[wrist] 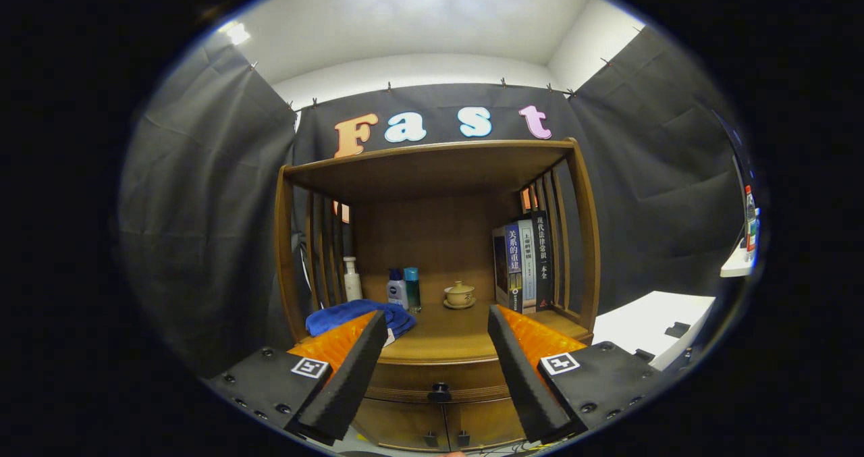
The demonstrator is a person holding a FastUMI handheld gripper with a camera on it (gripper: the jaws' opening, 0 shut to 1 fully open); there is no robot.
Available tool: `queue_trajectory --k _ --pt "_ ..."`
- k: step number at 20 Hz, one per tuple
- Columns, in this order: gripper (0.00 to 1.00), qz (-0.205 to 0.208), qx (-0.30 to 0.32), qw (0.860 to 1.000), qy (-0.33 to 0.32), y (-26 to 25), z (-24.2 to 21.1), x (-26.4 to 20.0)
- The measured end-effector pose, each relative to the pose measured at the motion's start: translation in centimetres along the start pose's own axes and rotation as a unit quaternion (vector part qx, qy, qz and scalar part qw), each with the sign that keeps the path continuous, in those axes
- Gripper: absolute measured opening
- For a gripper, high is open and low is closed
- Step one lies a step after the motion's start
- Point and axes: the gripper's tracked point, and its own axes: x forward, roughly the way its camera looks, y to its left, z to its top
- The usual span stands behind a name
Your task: Pull open the drawer, take out the items inside it, and place them on the countertop above the cabinet.
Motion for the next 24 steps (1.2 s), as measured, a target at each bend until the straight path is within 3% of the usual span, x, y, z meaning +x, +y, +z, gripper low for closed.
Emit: queue_trajectory --k 17,24 --pt "0.98 -0.002 -0.004 1.0 0.003 -0.3 -0.7 0.7" --pt "0.98 0.001 -0.001 1.0 0.017 -0.4 -3.1 2.1"
